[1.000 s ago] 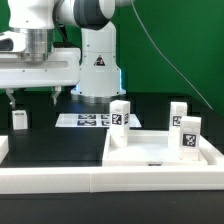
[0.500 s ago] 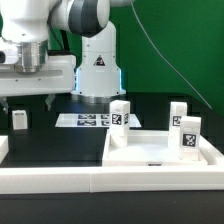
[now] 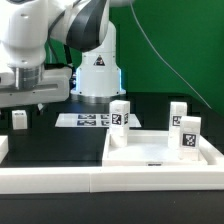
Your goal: Assemble square table
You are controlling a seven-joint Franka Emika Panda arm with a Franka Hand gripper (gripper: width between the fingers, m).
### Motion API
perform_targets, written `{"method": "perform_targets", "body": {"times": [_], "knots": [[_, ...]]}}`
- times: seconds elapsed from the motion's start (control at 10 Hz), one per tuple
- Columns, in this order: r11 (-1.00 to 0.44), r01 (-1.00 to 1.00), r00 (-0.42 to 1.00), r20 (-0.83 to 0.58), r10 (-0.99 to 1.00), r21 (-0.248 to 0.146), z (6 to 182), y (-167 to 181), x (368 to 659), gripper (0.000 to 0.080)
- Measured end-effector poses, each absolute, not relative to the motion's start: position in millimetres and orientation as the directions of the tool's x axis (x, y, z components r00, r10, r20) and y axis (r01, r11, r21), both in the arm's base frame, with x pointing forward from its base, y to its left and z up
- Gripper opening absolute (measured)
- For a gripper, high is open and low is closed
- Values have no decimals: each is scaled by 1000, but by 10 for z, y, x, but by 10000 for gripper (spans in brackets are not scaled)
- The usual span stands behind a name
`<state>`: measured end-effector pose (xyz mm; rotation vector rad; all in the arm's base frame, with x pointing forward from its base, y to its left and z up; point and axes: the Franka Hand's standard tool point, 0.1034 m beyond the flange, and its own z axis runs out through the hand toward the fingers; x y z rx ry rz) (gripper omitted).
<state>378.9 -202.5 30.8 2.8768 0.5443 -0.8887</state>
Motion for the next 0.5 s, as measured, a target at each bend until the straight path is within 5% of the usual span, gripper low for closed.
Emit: {"method": "perform_targets", "body": {"times": [0.3,0.5], "knots": [[-937,347,683,-676,277,-33,245,-1999,3764,649],[-944,330,605,-767,214,-3,194,-2099,3640,649]]}}
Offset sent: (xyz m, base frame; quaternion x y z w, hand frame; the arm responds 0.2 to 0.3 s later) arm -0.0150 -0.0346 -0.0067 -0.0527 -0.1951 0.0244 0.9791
